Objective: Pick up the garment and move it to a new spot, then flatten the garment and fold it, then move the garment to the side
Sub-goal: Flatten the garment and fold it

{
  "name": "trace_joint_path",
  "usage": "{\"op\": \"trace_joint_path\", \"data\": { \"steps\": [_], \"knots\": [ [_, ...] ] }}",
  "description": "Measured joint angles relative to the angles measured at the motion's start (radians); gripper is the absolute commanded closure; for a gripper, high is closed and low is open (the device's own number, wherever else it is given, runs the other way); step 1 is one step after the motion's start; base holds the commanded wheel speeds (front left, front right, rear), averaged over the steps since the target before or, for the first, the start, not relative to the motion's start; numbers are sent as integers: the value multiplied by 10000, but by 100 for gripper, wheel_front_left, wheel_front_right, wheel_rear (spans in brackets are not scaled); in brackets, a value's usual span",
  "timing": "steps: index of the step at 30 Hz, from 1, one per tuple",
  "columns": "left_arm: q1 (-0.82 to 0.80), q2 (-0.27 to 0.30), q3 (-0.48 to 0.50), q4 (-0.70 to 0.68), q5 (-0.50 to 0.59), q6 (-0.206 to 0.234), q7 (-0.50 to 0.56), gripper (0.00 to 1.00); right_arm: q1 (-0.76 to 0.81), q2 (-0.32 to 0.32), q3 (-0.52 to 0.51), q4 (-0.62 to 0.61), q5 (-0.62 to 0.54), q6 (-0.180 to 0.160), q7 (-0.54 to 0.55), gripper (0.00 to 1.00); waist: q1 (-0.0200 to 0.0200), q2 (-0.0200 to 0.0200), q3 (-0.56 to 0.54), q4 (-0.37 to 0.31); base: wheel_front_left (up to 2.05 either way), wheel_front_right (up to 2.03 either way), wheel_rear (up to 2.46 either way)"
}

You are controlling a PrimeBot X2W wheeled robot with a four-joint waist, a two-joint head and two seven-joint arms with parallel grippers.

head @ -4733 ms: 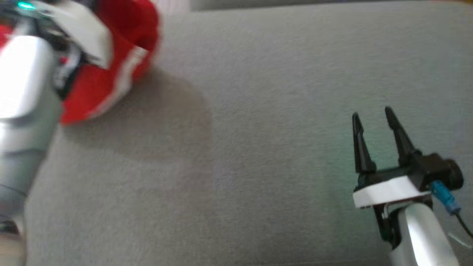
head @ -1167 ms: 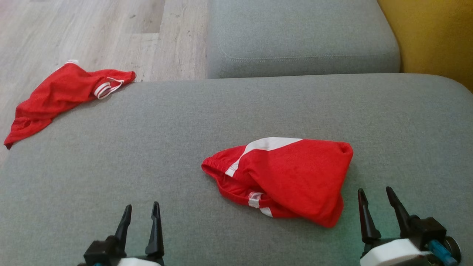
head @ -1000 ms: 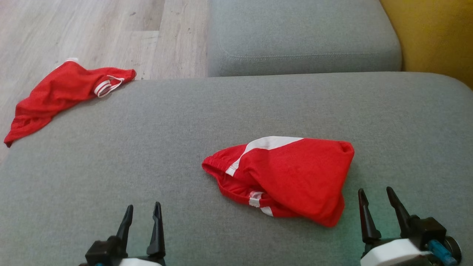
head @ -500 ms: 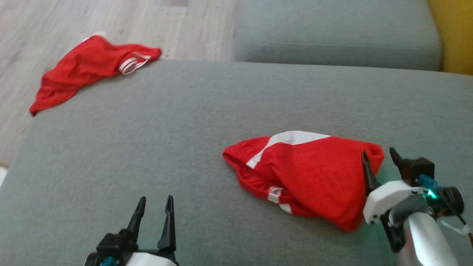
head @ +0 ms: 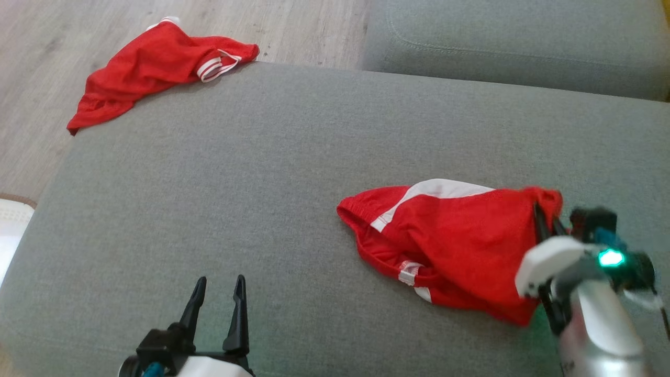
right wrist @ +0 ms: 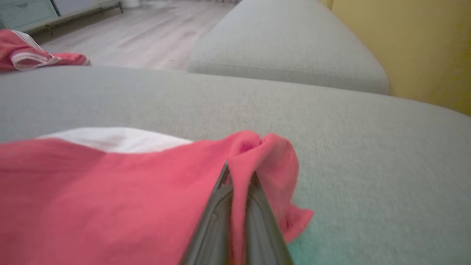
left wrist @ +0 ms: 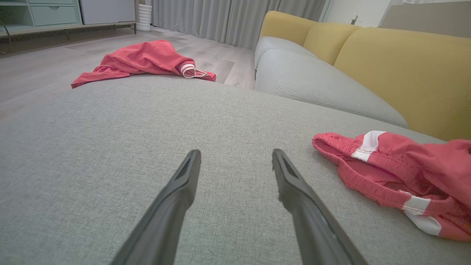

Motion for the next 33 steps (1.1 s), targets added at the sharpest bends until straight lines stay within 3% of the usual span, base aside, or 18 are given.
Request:
{"op": "trace_joint_path", "data": {
  "steps": [8,12,21,26,27,28,29,33],
  "knots": [
    [-25,8,15,17,2,10,-2,0,-1580,-12,786,267,815,0,-1011,100,-1,0,-165,-219,0,0,0],
    [-23,10,19,23,0,52,-2,0,-1652,-13,938,238,1425,0,-1409,100,-2,0,-234,-383,0,0,0],
    [-19,33,81,0,-2,102,-12,0,1498,-4,650,213,2107,0,-1705,100,-2,0,-149,-998,0,0,0],
    [-18,52,151,-33,-2,144,-13,0,2298,0,468,-667,2564,0,-1714,100,-1,0,-140,-1311,0,0,0],
    [-17,59,165,-33,-2,144,-13,0,2380,2,462,-832,2648,0,-1714,73,-1,0,-159,-1366,0,0,0],
    [-17,63,171,-33,-2,144,-13,0,2461,2,449,-986,2679,0,-1714,33,-1,0,-184,-1408,0,0,0],
    [-17,61,169,-35,-2,144,-13,0,2564,2,447,-1139,2721,0,-1714,0,-2,0,-213,-1437,0,0,0],
    [-10,61,167,-33,-4,144,-13,0,3008,2,422,-1475,2750,0,-1714,0,-2,1,-313,-1486,0,0,0]
  ]
}}
